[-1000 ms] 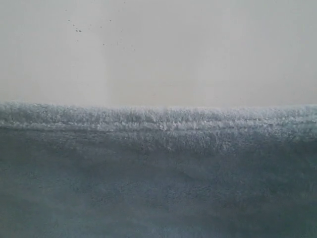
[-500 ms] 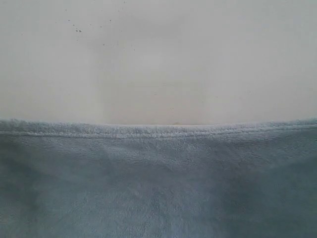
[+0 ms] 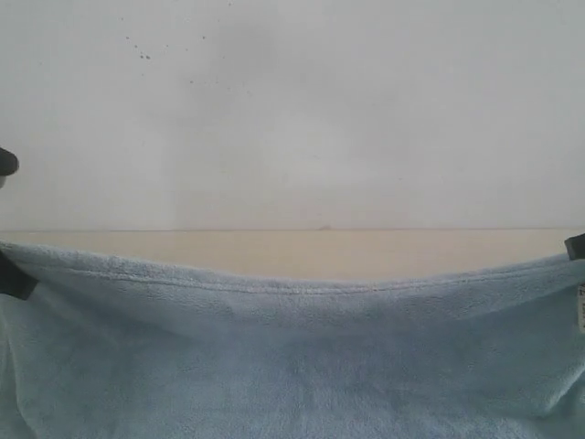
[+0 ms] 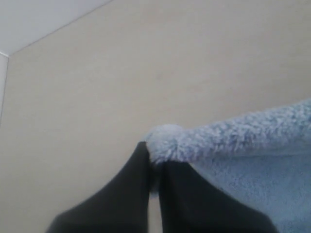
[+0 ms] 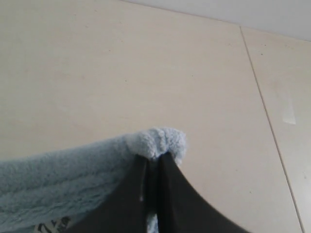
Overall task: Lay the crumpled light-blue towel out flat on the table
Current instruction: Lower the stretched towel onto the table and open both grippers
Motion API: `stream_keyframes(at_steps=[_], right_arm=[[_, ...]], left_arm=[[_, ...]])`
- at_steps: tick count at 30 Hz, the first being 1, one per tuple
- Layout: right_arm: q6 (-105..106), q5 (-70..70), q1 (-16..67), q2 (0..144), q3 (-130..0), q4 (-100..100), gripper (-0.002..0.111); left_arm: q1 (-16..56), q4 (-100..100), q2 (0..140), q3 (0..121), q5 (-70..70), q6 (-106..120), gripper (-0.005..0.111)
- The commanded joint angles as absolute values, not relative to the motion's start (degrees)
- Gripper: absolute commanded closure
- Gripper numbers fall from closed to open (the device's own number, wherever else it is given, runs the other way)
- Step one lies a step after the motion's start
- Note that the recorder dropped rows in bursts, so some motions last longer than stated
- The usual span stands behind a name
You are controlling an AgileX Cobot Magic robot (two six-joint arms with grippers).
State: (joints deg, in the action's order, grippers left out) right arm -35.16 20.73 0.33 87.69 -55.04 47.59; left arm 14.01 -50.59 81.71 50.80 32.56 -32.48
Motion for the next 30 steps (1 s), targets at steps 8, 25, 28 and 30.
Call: stream_keyframes(at_steps=[8, 25, 28, 30], right_arm=[[-33.1, 19.8, -0.1, 103.3, -68.7, 48.1, 0.108], [-28.8, 20.8, -0.1, 118.6, -82.4, 43.0, 0.108], [-26.9, 21.2, -0.1, 120.4, -83.7, 40.5, 0.106], [-26.4, 20.9, -0.1, 121.4, -84.6, 39.0, 0.096]], left_arm=[[13.2, -68.1, 100.2, 58.7, 29.2, -52.0, 0.103], [10.9, -68.4, 116.5, 73.2, 23.9, -52.1, 0.103], [10.9, -68.4, 118.0, 74.0, 23.0, -53.5, 0.098], [10.6, -68.4, 118.8, 74.5, 22.4, -55.0, 0.085]])
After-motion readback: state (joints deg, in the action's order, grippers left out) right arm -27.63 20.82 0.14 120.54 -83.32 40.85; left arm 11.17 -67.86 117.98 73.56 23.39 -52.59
